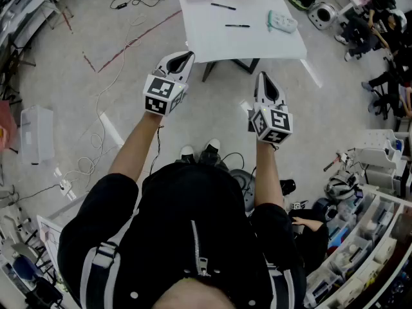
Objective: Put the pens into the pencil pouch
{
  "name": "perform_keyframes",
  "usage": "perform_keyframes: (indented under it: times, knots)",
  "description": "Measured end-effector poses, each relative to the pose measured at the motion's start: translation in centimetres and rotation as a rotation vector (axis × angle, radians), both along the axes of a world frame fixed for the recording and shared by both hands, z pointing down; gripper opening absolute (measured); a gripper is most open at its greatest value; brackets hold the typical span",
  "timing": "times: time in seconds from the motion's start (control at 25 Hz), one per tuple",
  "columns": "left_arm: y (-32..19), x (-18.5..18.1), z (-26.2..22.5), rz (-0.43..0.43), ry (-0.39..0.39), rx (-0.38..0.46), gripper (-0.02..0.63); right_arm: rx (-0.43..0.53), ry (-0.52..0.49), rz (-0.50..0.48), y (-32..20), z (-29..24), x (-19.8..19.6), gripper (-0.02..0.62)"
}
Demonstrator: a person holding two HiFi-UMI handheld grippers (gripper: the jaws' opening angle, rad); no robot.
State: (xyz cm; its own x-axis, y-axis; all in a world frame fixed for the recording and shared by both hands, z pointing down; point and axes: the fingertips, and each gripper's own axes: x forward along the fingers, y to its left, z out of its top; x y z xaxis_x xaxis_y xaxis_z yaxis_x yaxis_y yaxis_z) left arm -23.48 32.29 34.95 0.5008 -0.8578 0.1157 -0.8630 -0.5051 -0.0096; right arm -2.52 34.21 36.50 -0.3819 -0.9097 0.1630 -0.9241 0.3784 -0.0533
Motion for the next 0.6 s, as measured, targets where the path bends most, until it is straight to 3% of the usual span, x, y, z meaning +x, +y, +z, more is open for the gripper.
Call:
perform_keyframes:
  times: [0.32,0.4,0.52,0.6]
  knots:
    - [1.0,0.6,0.2,0.001,0.032,-0.014,0.028,-0.001,-0.034,0.008,0.0,0.0,0.8,0.008]
    - [1.0,0.7,0.4,0.008,0.047,-0.022,0.038,0.0,-0.039,0.002,-0.1,0.0,0.9,0.051]
    - [0.7,1.0,0.9,0.014,0.058,-0.035,0.229,0.006,-0.036,-0.008,-0.4,0.1,0.9,0.119]
    - [0.4,1.1,1.3,0.004,0.062,-0.036,0.276,0.008,-0.028,-0.014,-0.8,0.3,0.9,0.171]
